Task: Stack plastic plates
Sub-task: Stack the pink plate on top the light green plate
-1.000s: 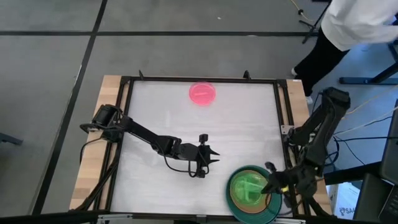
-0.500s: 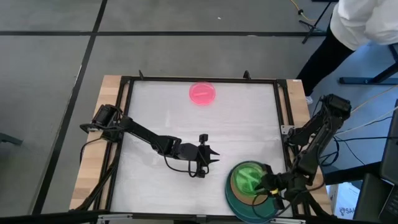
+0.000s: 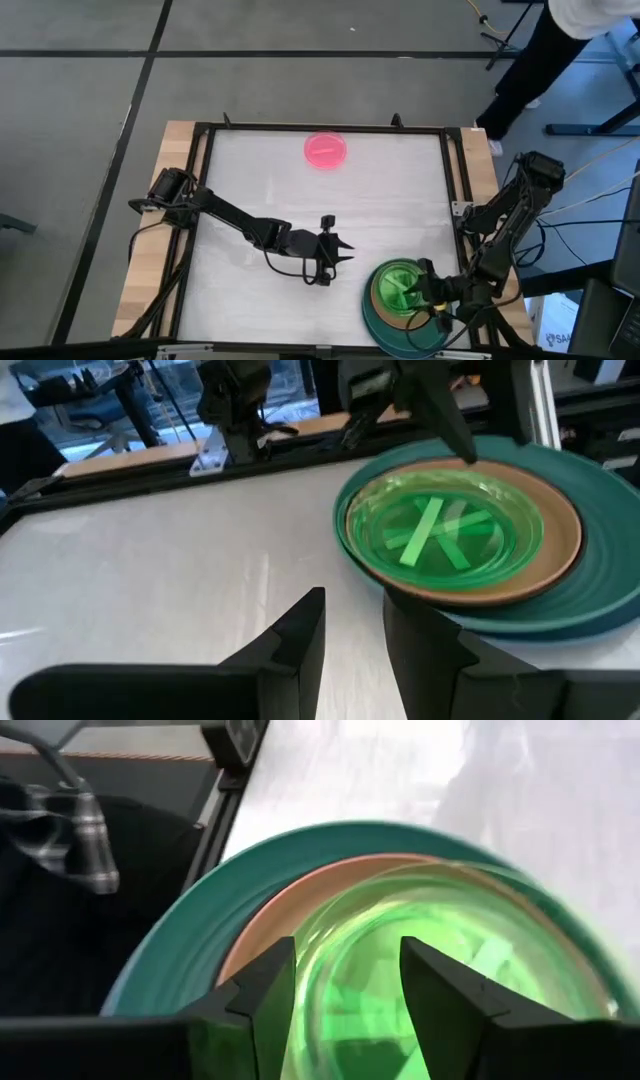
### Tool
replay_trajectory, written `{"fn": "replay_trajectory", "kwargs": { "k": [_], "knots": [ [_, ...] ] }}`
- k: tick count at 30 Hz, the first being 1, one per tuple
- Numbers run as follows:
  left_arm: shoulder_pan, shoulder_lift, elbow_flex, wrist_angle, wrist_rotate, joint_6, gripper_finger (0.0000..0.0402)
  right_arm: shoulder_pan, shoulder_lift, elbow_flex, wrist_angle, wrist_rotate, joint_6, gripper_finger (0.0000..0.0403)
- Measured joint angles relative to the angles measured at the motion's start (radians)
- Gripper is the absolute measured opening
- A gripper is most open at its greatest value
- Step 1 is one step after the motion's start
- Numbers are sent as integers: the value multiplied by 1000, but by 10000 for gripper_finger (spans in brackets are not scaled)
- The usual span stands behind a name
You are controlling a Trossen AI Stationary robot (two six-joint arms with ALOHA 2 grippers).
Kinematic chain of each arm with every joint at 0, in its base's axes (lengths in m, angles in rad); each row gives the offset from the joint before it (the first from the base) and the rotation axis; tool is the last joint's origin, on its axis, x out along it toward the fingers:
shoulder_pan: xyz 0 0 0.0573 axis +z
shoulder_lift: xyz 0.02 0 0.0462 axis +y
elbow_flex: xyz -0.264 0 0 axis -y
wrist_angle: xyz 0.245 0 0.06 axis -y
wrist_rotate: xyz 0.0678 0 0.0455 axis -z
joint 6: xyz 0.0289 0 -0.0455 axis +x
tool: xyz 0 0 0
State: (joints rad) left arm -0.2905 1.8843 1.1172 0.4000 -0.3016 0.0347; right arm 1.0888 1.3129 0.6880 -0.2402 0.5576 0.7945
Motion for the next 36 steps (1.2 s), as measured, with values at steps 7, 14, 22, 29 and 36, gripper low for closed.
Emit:
{"fn": "replay_trajectory", "kwargs": {
  "k": [7,14,22,29,36],
  "knots": [
    [4,0,0,65,0,15,97,-81,0,0,1,46,-82,170],
    [37,0,0,15,-115,-15,97,-146,0,0,3,75,-192,170],
    [163,0,0,-123,-122,-135,97,-155,0,-30,5,152,-200,170],
    [254,2,0,-223,-96,-138,97,-162,0,-51,10,184,-198,170],
    [338,2,0,-318,-25,-105,97,-162,-1,-66,12,212,-198,170]
  ]
}}
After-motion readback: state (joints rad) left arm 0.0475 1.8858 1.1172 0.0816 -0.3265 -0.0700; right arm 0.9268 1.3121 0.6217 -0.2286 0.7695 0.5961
